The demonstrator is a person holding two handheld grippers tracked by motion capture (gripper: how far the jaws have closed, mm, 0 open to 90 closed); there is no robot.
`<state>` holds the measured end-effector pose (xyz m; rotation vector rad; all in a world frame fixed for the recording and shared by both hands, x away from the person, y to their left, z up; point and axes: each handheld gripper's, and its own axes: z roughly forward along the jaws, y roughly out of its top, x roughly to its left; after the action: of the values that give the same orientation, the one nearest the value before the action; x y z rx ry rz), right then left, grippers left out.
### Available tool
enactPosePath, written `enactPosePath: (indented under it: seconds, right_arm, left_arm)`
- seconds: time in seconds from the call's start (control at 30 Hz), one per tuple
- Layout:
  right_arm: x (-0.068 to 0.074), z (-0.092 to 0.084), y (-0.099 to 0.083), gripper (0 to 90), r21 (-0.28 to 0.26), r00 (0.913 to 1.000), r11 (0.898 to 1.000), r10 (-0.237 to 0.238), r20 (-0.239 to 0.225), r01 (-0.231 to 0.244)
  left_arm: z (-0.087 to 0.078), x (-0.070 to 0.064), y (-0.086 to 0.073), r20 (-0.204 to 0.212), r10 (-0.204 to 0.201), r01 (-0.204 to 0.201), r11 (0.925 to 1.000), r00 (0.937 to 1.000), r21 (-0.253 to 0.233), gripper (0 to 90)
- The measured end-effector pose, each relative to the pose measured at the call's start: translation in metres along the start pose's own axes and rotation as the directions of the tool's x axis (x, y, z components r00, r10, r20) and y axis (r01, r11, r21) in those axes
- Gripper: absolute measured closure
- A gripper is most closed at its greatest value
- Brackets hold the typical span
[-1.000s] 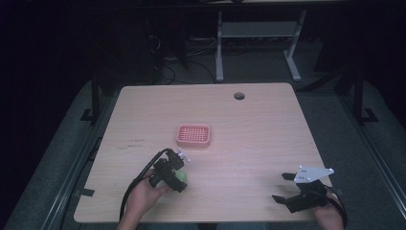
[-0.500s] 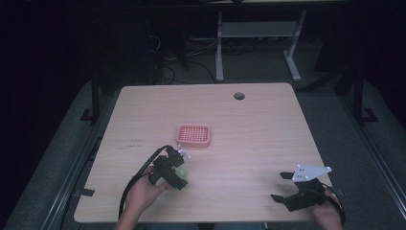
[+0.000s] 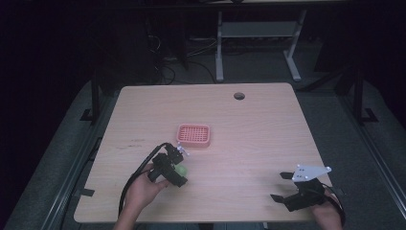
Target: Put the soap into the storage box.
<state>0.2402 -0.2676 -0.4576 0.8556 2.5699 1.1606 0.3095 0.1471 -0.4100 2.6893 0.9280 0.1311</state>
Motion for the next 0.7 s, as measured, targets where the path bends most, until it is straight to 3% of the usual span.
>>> enactPosePath:
  seconds: [0.7]
  right_arm:
    - [0.001, 0.0, 0.0, 13.8, 0.0, 1.0, 1.0, -0.001, 0.0, 0.001]
  left_arm:
    - [-0.006, 0.011, 0.02, 0.019, 0.0, 0.0, 1.0, 0.9998, -0.005, 26.6]
